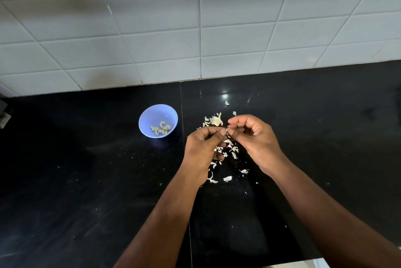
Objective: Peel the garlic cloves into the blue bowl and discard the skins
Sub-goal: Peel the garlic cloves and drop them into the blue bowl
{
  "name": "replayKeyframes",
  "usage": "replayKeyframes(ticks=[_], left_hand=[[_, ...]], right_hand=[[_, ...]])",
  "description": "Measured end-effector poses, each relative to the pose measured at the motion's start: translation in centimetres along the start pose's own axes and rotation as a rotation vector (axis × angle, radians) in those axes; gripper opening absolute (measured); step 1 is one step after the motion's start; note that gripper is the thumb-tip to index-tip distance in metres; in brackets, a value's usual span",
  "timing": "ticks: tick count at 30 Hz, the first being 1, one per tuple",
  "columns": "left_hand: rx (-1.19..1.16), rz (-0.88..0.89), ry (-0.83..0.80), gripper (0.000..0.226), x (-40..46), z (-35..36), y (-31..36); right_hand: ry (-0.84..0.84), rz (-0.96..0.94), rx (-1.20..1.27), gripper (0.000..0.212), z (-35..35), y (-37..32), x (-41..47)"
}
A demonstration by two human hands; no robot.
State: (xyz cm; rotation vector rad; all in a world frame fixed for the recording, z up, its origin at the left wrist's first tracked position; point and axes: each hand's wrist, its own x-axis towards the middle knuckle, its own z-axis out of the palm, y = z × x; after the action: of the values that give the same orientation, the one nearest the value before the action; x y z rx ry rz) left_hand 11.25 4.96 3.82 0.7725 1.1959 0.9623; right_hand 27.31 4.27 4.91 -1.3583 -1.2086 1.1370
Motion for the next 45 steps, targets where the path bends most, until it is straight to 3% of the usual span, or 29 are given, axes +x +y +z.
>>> replayKeyframes(ticks=[5, 11, 15, 21, 25, 28, 31, 33, 39, 45], left_hand=[[-0.025, 0.038, 0.027, 0.008, 0.0, 0.1, -0.2], [-0.098, -0.051, 0.122, 0.019, 0.0, 0.4, 0.0], [-0.111, -0.065, 0.100, 0.020, 0.1, 0.7, 0.1], [0.096, -0.079, 0.117, 0.037, 0.0, 0.2, -0.2], [0.304, 0.014, 0.115, 0.008, -0.2, -0.4, -1.0], [0.306, 0.052, 0.205, 0.004, -0.3, -0.4, -0.7], [0.201, 0.038, 0.312, 0.039, -0.2, -0.2, -0.3], [0.121, 0.019, 0.349, 0.049, -0.3, 0.0, 0.0], [-0.027, 0.017, 0.094, 0.016, -1.1, 0.3, 0.7], [-0.022, -0.016, 0.070, 0.010, -1.4, 0.2, 0.0]], right_hand=[[-0.086, 0.009, -0.188, 0.016, -0.2, -0.2, 0.1], [0.047, -0.066, -0.282, 0.010, 0.5, 0.0, -0.1], [0.094, -0.043, -0.185, 0.010, 1.0, 0.2, -0.4], [0.097, 0.204, 0.278, 0.014, 1.0, 0.1, -0.6], [0.073, 0.300, 0.472, 0.020, 0.6, 0.4, -0.6], [0.053, 0.326, 0.515, 0.018, 0.4, 0.3, -0.7], [0.049, 0.332, 0.515, 0.014, 0.4, 0.0, -0.8], [0.044, 0.332, 0.508, 0.012, 0.5, -0.3, -0.9], [0.015, 0.299, 0.423, 0.008, 0.8, -0.5, -1.2], [-0.015, 0.233, 0.256, 0.010, 0.8, -0.3, -1.5]])
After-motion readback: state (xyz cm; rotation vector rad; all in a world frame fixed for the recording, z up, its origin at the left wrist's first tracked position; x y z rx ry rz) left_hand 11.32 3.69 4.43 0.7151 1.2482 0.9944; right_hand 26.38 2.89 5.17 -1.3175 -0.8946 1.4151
